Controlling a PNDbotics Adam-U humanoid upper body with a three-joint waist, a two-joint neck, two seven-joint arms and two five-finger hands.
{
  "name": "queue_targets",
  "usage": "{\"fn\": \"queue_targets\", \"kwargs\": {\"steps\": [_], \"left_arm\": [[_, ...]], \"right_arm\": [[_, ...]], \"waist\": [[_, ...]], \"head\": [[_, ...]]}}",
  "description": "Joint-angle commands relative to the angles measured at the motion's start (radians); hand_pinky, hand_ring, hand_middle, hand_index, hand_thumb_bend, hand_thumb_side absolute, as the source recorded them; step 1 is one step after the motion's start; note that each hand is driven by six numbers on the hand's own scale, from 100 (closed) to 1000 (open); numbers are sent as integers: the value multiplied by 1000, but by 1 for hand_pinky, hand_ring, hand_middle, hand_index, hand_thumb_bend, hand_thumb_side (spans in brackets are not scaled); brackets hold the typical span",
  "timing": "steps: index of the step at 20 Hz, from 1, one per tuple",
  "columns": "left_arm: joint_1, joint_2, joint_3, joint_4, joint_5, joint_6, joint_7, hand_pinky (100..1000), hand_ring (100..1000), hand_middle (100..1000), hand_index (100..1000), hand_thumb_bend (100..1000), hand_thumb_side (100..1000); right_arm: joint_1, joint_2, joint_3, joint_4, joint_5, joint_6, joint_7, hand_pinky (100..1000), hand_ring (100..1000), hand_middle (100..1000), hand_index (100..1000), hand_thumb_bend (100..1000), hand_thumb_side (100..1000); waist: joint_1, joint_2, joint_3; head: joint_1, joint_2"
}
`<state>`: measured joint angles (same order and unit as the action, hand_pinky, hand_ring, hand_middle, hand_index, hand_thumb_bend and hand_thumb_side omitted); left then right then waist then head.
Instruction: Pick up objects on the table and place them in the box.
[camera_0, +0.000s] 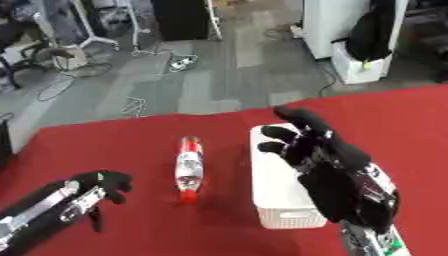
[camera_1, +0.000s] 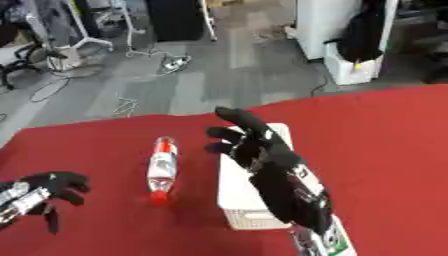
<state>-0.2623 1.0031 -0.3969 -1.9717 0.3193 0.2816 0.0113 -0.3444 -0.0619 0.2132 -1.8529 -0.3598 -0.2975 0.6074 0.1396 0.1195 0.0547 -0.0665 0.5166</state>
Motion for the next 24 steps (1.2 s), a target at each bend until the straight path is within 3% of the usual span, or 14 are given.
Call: {"fn": "queue_targets", "kwargs": {"steps": [1, 2, 3, 4, 5, 6, 10, 24], "left_arm": [[-35, 65, -6, 48, 54, 70, -35, 472, 779, 782, 895, 166, 1000], [-50, 69, -8, 76, 62, 83, -51, 488, 788, 793, 908, 220, 1000], [-67, 71, -10, 104, 57, 90, -66, 490, 790, 795, 911, 154, 1000], [-84, 70, -10, 132, 47, 93, -80, 507, 798, 806, 919, 266, 1000], [-101, 67, -12, 161, 34, 93, -94, 500, 795, 801, 916, 254, 1000], [-117, 64, -13, 185, 20, 90, -106, 538, 813, 823, 931, 310, 990], [-205, 36, -33, 292, -73, 74, -174, 569, 828, 843, 941, 375, 922], [-484, -210, -66, 641, -309, -26, -334, 574, 825, 842, 946, 439, 854]], "right_arm": [[-1, -7, 7, -20, -5, 10, 1, 872, 917, 980, 1000, 100, 1000], [0, -7, 8, -20, -6, 12, 2, 872, 917, 980, 1000, 100, 1000], [2, -7, 8, -20, -6, 13, 2, 871, 916, 980, 1000, 100, 1000], [3, -7, 8, -21, -7, 14, 2, 871, 916, 980, 1000, 100, 1000], [5, -7, 9, -21, -7, 15, 2, 871, 916, 980, 1000, 100, 1000], [6, -7, 9, -21, -7, 16, 2, 871, 916, 980, 1000, 100, 1000], [13, -9, 11, -21, -7, 20, 3, 870, 916, 979, 1000, 100, 1000], [36, -12, 16, -24, -6, 32, 5, 869, 915, 980, 1000, 100, 1000]], "waist": [[2, -19, -1], [3, -21, -1], [5, -23, -1], [6, -24, -1], [7, -26, 0], [9, -27, 0], [15, -33, 3], [34, -50, 10]], "head": [[11, -13], [11, -14], [10, -15], [9, -16], [8, -16], [8, -17], [5, -20], [-20, -26]]}}
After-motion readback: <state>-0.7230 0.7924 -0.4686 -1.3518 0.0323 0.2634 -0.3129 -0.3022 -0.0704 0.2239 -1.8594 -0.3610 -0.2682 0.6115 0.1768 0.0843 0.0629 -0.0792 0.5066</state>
